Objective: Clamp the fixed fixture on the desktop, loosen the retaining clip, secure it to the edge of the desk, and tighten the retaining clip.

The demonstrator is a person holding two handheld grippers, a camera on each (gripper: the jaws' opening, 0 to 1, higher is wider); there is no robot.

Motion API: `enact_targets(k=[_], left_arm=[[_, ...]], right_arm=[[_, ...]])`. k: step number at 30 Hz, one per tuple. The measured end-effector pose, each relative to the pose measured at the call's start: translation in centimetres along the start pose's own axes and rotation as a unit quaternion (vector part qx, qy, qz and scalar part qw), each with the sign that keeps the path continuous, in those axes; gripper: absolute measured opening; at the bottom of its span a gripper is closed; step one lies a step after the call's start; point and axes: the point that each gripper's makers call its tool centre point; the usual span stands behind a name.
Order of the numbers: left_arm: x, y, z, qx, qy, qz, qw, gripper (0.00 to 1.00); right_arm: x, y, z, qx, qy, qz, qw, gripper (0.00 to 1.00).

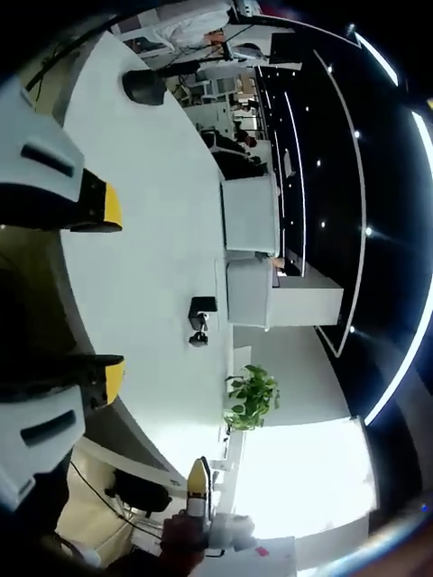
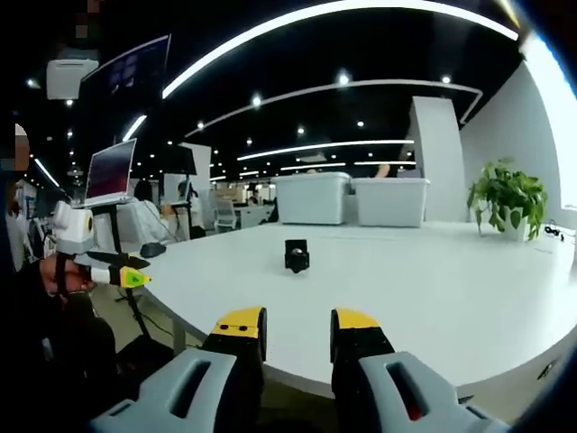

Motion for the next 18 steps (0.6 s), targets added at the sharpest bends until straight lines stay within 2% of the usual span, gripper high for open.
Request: enact_targets(k=[9,18], left_arm=[[-2.1,-4.6,0.0,0.032,-0.007,-0.043,0.9985,0.54],[-2.4,-9.0,0.1,0.054,-0.013,-0.049,0.9972,0.54]], right_arm=[[0.5,-2.0,0.6,-0.013,0.002,0.004,0.9999,0.29],[0.7,-4.0,0.9,-0.022,0.001,0.004,0.9997,0.29]])
Point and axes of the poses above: the point that each gripper's makers call its tool centre point, and the gripper's own axes: y roughly backward along the fingers, z roughly to its left, x roughly out of its underside, and after that the axes turned 10 degrees about -z, right-handed
